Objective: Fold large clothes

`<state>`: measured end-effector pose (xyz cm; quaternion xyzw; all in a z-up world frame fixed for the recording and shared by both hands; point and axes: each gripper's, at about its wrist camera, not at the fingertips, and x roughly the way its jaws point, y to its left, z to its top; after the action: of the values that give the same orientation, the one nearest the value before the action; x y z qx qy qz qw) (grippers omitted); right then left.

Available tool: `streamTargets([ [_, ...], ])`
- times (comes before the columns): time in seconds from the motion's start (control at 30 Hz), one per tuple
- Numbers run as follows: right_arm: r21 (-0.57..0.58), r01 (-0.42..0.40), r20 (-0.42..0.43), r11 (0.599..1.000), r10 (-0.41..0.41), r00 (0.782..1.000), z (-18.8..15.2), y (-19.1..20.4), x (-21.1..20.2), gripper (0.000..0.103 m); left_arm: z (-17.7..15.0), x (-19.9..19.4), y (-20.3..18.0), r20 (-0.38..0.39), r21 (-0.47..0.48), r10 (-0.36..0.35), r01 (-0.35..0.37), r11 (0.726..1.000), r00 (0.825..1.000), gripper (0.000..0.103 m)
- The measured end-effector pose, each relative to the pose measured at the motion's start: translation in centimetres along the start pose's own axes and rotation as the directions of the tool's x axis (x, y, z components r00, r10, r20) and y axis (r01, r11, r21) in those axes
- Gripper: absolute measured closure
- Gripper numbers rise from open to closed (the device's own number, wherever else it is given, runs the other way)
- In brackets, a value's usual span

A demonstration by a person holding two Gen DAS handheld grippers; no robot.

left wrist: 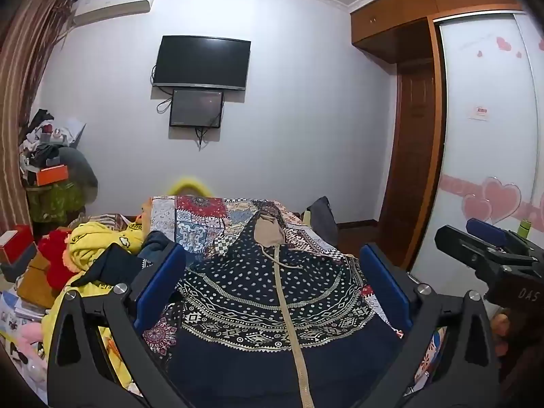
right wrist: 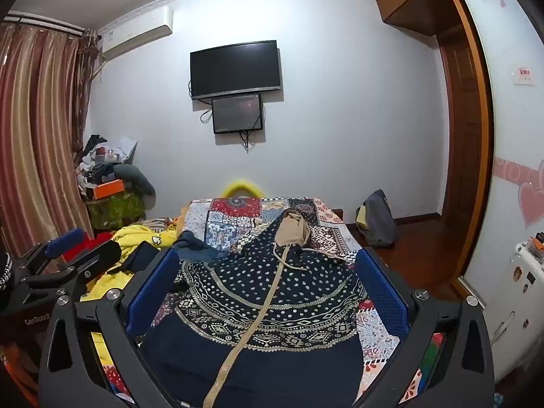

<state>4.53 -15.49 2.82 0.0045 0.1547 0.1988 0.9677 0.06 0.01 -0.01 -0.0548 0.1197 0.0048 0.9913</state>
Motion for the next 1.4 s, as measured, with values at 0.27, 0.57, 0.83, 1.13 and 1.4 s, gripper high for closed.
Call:
streamTargets([
  [0.27, -0.01, 0.004, 0.001, 1.0, -0.004, 1.0, 0.1, 0.2, 0.1, 0.0, -0.9, -0.4, 0.7, 0.004, 0.006, 0.005, -0.005, 1.0, 1.0, 0.0],
  [0.57, -0.017, 0.009, -0.001, 1.0, -0.009, 1.0, 0.5, 0.6, -0.1, 0.0, -1.0, 0.4, 1.1, -0.005, -0.006, 0.015, -0.015, 1.0, 1.0, 0.0],
  [0.83, -0.015, 0.006, -0.007, 1.0, -0.006, 1.0, 0.2, 0.4, 0.5, 0.0, -1.0, 0.4, 1.2, -0.005, -0.006, 0.014, -0.014, 1.0, 1.0, 0.0],
  [1.13, -0.012, 0.006, -0.008, 1.0, -0.006, 1.0, 0.3, 0.4, 0.6, 0.0, -0.8, 0.6, 1.2, -0.009, -0.007, 0.013, -0.013, 1.0, 1.0, 0.0],
  [1.4, -0.008, 0.006, -0.01, 1.0, -0.006, 1.0, 0.2, 0.4, 0.7, 0.0, -0.8, 0.8, 0.9, -0.01, 0.003, 0.004, -0.004, 1.0, 1.0, 0.0],
])
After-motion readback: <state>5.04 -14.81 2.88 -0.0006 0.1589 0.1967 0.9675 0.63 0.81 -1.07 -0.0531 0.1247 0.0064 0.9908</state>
